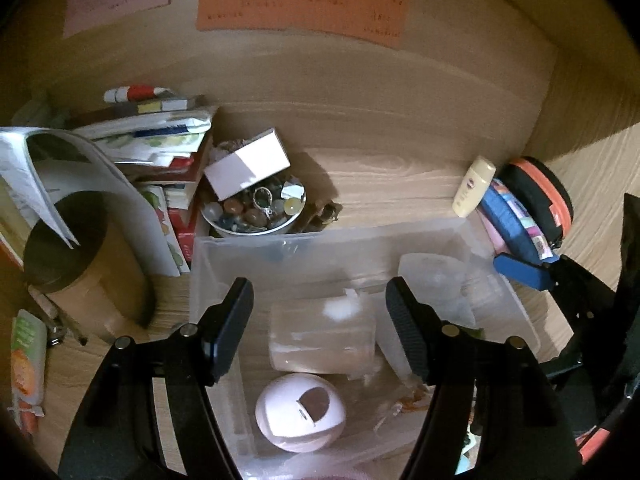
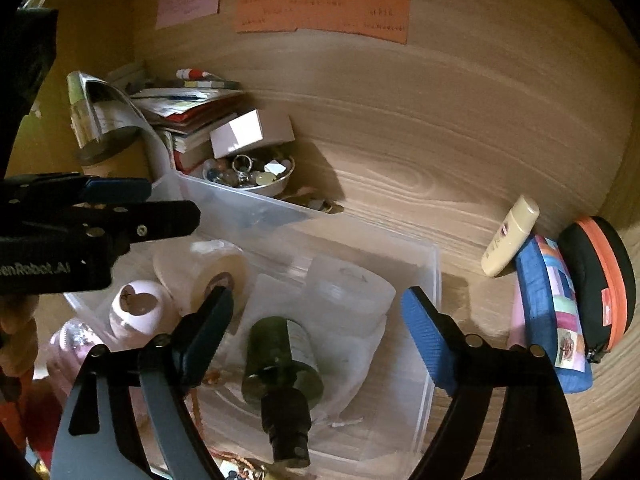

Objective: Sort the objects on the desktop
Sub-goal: 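Withdraw both tools from the box toward the loose items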

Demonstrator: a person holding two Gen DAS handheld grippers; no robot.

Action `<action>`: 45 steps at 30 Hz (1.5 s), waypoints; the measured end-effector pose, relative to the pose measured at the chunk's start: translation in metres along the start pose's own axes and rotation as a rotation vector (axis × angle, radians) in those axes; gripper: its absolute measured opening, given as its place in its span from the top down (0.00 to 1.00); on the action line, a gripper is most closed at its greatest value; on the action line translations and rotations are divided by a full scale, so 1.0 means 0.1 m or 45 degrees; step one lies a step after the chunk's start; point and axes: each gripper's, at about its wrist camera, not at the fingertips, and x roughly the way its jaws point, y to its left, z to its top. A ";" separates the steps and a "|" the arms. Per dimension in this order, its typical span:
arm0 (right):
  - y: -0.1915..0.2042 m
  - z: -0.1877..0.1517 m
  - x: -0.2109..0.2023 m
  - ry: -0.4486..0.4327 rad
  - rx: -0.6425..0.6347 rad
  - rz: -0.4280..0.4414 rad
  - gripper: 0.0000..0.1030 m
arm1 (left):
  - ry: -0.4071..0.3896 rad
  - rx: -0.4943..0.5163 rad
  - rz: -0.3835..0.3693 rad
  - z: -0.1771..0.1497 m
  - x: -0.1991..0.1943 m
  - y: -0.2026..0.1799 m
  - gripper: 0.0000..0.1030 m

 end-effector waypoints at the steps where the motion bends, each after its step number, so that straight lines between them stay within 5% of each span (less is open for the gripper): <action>1: 0.00 0.01 -0.02 0.000 -0.003 -0.002 0.18 | -0.008 0.000 -0.005 0.00 -0.04 0.00 0.34; 8: 0.03 0.00 -0.29 -0.038 -0.001 -0.007 0.18 | -0.101 0.088 0.063 -0.03 -0.41 -0.13 0.26; 13: 0.00 -0.13 -0.47 -0.041 0.016 -0.049 0.13 | -0.181 0.137 0.090 -0.15 -0.78 -0.15 0.09; 17: -0.05 -0.32 -0.60 -0.026 0.059 -0.067 0.12 | -0.201 0.162 0.129 -0.32 -0.99 -0.12 0.09; 28: -0.07 -0.71 -0.99 -0.023 0.117 -0.109 0.11 | -0.107 0.136 0.218 -0.96 -1.21 0.00 0.09; 45: 0.52 -1.25 -0.80 0.125 0.075 0.061 0.11 | 0.109 0.066 0.190 -1.96 -1.20 -0.10 0.09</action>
